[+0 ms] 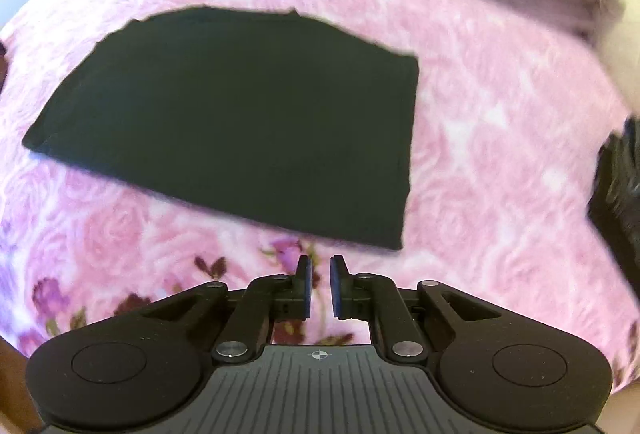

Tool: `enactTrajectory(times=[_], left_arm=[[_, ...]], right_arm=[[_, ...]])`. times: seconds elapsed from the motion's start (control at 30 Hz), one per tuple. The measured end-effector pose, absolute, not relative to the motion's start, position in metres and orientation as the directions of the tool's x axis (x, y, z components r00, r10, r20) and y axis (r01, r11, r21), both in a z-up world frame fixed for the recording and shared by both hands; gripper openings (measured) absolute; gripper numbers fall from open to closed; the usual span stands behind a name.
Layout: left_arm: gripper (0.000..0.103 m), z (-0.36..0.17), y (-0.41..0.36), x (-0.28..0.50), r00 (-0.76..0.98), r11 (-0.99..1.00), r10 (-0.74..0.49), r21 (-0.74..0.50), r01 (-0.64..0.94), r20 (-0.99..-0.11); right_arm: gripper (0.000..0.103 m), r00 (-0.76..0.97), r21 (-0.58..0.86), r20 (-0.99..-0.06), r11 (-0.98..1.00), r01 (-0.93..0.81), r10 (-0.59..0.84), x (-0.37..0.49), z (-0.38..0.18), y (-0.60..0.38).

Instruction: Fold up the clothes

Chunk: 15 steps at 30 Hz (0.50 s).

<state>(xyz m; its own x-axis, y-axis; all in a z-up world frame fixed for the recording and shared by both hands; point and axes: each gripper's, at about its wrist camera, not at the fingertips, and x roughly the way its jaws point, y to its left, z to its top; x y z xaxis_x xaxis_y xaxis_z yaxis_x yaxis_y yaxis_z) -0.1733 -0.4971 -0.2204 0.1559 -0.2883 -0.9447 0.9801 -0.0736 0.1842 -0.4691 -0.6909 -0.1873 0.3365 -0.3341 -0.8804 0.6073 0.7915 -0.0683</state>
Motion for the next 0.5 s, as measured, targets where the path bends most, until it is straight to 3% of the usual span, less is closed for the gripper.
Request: enactTrajectory(times=[0.1, 0.17, 0.2, 0.27, 0.3, 0.4, 0.47, 0.5], left_arm=[[0.024, -0.205, -0.489, -0.185, 0.166, -0.062, -0.295, 0.192, 0.979, -0.941], [0.024, -0.197, -0.484, -0.189, 0.173, -0.058, -0.299, 0.199, 0.978, -0.939], [0.024, -0.195, -0.483, -0.189, 0.173, -0.061, -0.298, 0.200, 0.978, -0.939], [0.024, -0.191, -0.480, -0.190, 0.174, -0.067, -0.298, 0.202, 0.977, -0.939], [0.024, -0.189, -0.479, -0.189, 0.171, -0.071, -0.299, 0.201, 0.977, -0.939], [0.024, -0.186, -0.477, -0.182, 0.161, -0.084, -0.312, 0.196, 0.977, -0.936], [0.024, -0.185, -0.475, -0.176, 0.153, -0.092, -0.323, 0.192, 0.977, -0.934], [0.024, -0.185, -0.474, -0.172, 0.149, -0.097, -0.330, 0.190, 0.977, -0.932]], right_arm=[[0.012, 0.334, -0.070, -0.881, 0.792, 0.606, -0.334, -0.474, -0.175, -0.675], [0.037, 0.335, -0.062, -0.883, 0.789, 0.612, -0.329, -0.479, -0.168, -0.671], [0.058, 0.321, -0.070, -0.886, 0.781, 0.620, -0.335, -0.479, -0.166, -0.669], [0.006, 0.290, -0.092, -0.891, 0.764, 0.638, -0.349, -0.476, -0.160, -0.664], [0.001, 0.287, -0.100, -0.889, 0.764, 0.637, -0.356, -0.474, -0.158, -0.660], [0.002, 0.301, -0.101, -0.880, 0.764, 0.638, -0.367, -0.465, -0.154, -0.650], [0.013, 0.301, -0.102, -0.877, 0.758, 0.644, -0.373, -0.457, -0.152, -0.644], [0.035, 0.301, -0.103, -0.876, 0.756, 0.647, -0.377, -0.453, -0.151, -0.641]])
